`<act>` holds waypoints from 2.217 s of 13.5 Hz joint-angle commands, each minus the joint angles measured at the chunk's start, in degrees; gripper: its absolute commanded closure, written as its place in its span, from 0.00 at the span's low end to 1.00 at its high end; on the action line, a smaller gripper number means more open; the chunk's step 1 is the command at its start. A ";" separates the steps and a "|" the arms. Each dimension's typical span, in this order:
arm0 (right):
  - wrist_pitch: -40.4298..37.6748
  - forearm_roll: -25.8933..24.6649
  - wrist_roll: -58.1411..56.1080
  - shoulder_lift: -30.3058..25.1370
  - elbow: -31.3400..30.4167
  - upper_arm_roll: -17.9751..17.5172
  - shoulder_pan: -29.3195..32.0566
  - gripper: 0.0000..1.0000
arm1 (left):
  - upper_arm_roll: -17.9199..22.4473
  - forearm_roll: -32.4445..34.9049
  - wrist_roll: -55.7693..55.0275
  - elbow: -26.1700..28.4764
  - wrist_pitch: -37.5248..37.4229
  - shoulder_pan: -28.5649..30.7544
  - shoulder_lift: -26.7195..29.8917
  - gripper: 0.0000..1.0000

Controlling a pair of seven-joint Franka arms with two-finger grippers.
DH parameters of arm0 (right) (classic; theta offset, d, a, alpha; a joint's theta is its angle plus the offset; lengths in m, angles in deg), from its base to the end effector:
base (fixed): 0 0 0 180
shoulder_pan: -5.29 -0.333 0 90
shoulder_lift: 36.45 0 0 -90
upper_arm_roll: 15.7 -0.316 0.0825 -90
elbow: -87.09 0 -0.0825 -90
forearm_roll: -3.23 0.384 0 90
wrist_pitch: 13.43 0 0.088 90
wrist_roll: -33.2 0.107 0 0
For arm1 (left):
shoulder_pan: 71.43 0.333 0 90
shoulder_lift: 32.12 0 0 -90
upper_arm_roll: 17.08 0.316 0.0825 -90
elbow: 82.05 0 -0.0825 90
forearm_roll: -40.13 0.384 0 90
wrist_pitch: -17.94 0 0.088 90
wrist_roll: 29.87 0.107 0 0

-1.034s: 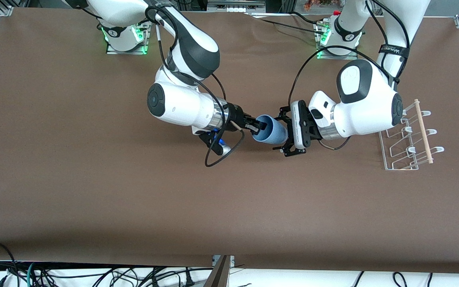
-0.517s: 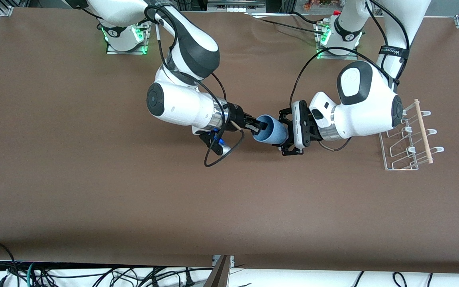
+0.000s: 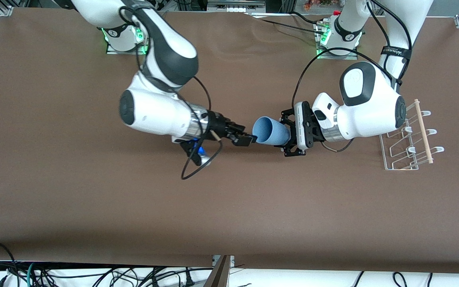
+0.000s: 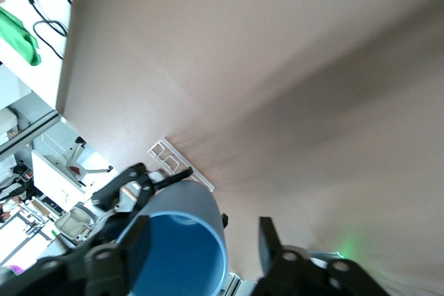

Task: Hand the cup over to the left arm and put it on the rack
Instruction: 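Open the right gripper and pull it back while the left gripper withdraws, then carry the cup with the left gripper down onto the wire rack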

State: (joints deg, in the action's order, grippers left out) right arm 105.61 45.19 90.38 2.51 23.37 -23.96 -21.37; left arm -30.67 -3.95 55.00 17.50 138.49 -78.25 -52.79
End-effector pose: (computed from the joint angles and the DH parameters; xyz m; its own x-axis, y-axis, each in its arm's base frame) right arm 0.6349 0.4404 0.4644 0.7348 -0.4235 -0.5298 -0.6742 -0.5413 -0.5024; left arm 0.6095 -0.2466 0.3912 0.1899 -0.7386 0.6468 -0.9773 -0.0788 0.1969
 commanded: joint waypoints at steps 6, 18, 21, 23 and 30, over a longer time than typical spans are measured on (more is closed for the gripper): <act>-11.44 -10.48 -3.73 -7.75 -0.52 1.66 11.62 0.01 | 1.11 22.68 -2.85 -2.16 -12.95 6.29 1.16 1.00; -25.79 -25.17 -16.57 -10.93 -0.88 15.63 13.30 0.01 | 2.95 86.93 -28.23 -5.59 -47.92 6.48 2.39 1.00; -26.86 -27.62 -19.98 -15.81 -8.38 15.64 14.53 0.01 | 2.95 96.25 -37.72 -4.98 -53.39 3.68 -0.92 1.00; -23.52 -29.99 -22.28 -20.92 -16.22 13.90 14.53 0.01 | 2.95 101.55 -46.23 -4.45 -57.16 2.87 -6.90 1.00; -20.95 -39.94 -47.19 -36.49 -34.00 6.24 23.75 0.01 | 2.69 110.17 -61.65 4.16 -55.96 1.81 -10.44 1.00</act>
State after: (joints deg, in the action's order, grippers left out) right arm 83.43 5.73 52.60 -27.87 -4.42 -15.28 -2.63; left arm -27.86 103.89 -5.19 19.26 82.41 -76.40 -65.28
